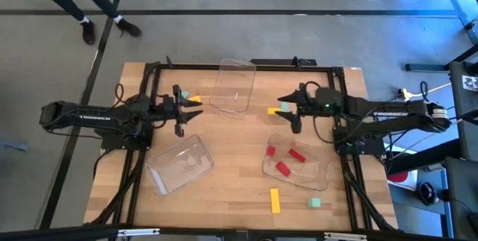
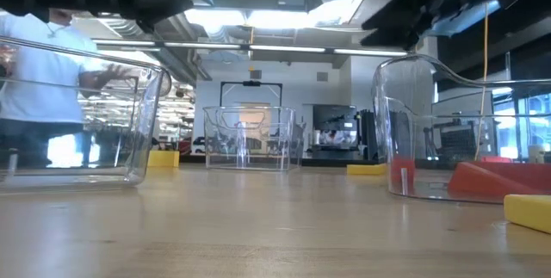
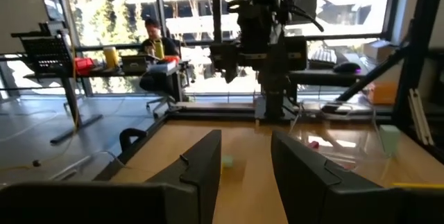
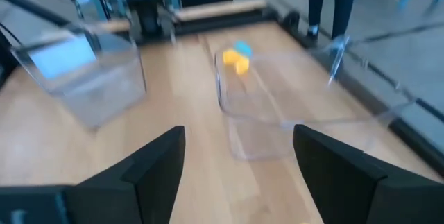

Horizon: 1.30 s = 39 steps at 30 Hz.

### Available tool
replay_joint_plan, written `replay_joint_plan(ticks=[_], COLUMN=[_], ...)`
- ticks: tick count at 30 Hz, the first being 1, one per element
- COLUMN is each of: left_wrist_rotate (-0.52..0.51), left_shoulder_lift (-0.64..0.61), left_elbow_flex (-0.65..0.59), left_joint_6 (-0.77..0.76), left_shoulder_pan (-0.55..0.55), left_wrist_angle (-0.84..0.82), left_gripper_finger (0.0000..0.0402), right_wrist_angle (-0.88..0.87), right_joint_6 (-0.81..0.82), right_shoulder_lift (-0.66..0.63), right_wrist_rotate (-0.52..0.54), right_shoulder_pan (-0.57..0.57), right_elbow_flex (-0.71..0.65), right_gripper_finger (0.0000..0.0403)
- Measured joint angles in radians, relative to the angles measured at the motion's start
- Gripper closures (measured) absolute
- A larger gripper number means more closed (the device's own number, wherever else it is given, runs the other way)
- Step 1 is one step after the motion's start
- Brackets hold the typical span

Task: Sort & place blocks by color
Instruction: Put the top left blue into the top transparent bin

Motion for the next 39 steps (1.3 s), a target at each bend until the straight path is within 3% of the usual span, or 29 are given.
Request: replay_joint_plan(ticks=[9, 28, 33, 39], left_wrist_rotate=[0.033, 0.030, -0.016, -0.231], left_shoulder_lift=[0.008, 0.008, 0.008, 0.008], left_elbow_flex=[0.005, 0.005, 0.005, 0.005], left_joint_6=[0.009, 0.045, 0.040, 0.009], left_shoulder_pan=[0.063, 0.088, 0.087, 0.087], left_wrist_angle=[-0.044, -0.057, -0.063, -0.135], left_gripper_finger=[0.0282, 0.0282, 0.0282, 0.0274], right_wrist_angle=[0.024, 0.142, 0.142, 0.142], right_joint_6=[0.012, 0.079, 0.078, 0.079], right_shoulder_lift=[0.141, 0.149, 0.149, 0.149], right_wrist_rotate=[0.016, 0.035, 0.035, 0.035], right_shoulder_pan=[0.000, 0.007, 0.007, 0.007], right_elbow_flex=[0.000, 0.000, 0.000, 0.000], right_gripper_finger=[0.0140, 0.0151, 0.0151, 0.0151])
